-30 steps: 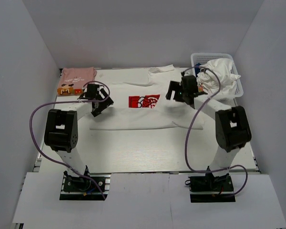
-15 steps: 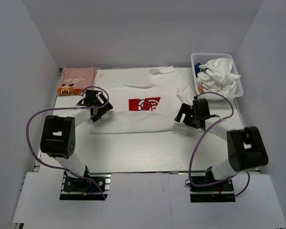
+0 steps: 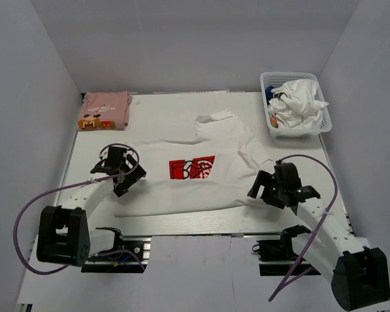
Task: Fold and stack the t-shirts
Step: Fold the flattened tshirt in 1/3 of the way, then grap the side of the flattened tshirt furthest away from the robot with both arms, then fold the other side of the tshirt into a rectangle
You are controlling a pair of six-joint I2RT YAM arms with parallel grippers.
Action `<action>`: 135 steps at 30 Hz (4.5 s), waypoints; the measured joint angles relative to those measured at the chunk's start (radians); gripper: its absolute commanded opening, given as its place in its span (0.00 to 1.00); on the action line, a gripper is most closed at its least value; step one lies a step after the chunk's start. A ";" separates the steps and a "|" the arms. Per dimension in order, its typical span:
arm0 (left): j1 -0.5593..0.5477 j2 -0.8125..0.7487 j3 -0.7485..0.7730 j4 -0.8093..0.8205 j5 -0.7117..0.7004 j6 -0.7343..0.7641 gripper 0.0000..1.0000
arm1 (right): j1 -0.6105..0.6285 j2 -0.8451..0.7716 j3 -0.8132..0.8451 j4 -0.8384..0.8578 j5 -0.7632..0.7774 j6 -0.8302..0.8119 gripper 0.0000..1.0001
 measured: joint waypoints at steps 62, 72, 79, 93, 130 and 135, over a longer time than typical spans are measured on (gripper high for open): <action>0.156 0.831 0.905 -0.123 -0.227 0.021 0.00 | 0.038 1.627 1.721 0.177 0.036 -0.307 0.59; 0.156 0.829 0.904 -0.124 -0.232 0.021 0.00 | 0.024 1.637 1.721 0.180 0.017 -0.286 0.50; 0.156 0.820 0.890 -0.113 -0.233 0.021 0.00 | 0.019 1.637 1.719 0.179 0.026 -0.299 0.39; 0.153 0.796 0.856 -0.103 -0.233 0.048 0.00 | 0.014 1.628 1.699 0.167 0.056 -0.330 0.00; 0.134 0.140 0.313 -0.119 -0.345 -0.095 0.00 | 0.037 0.211 0.611 0.016 0.311 -0.157 0.00; 0.134 0.138 0.309 -0.148 -0.354 -0.106 0.00 | 0.037 0.148 0.574 -0.147 0.328 -0.099 0.00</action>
